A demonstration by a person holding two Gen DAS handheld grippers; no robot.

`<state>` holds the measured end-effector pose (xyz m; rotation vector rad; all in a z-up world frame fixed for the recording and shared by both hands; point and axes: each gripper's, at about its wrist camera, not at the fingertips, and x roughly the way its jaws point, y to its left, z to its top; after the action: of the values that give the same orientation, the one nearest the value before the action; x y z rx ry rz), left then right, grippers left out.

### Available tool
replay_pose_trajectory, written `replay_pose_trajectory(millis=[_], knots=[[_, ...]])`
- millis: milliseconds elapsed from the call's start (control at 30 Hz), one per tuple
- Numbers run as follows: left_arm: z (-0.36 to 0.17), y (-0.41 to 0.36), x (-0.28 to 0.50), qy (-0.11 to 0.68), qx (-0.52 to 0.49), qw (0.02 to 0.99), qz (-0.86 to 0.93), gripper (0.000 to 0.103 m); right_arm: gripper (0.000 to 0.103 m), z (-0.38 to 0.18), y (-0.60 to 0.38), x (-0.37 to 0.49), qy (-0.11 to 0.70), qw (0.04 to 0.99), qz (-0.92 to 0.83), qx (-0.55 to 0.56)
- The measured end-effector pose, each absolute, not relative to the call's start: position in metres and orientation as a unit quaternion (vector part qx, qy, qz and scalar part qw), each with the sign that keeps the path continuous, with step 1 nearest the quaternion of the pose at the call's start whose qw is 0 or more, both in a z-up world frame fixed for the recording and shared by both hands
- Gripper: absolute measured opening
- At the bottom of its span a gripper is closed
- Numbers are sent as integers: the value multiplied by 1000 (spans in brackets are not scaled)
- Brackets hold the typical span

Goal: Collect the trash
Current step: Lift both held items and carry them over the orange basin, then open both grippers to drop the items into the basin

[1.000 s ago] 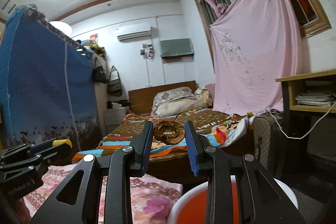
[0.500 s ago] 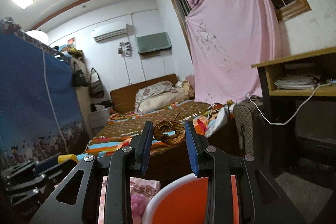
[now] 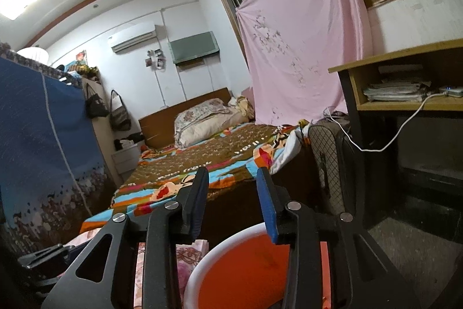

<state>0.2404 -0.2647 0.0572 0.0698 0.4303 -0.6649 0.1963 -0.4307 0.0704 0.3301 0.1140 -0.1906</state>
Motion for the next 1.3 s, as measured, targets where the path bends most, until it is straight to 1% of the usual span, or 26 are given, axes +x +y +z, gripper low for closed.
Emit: replay_pose_trajectory(millis=[267,767,967,1100,1167,1200,1233,1267,1300], knots=[[55,-264,244,223,24,919,-324,23,37,68,-437,197,66,978,-96,173],[59,-248,247,222,7,927,-302,31,42,69,-433,200,67,980,-94,164],[59,-236,249,221,-2,933,-286,36,44,68,-429,201,67,981,-93,159],[60,-226,250,222,-11,937,-271,42,45,68,-426,203,68,981,-92,154],[61,-221,251,221,-15,939,-263,46,45,67,-425,203,69,982,-92,151],[61,-218,251,221,-17,941,-258,50,45,67,-424,204,70,982,-92,149],[61,-214,251,220,-20,942,-252,55,48,67,-423,204,71,982,-92,148],[61,-211,250,219,-24,944,-247,57,51,67,-421,204,71,982,-92,146],[61,-208,250,219,-27,945,-243,61,59,67,-421,204,71,983,-92,145]])
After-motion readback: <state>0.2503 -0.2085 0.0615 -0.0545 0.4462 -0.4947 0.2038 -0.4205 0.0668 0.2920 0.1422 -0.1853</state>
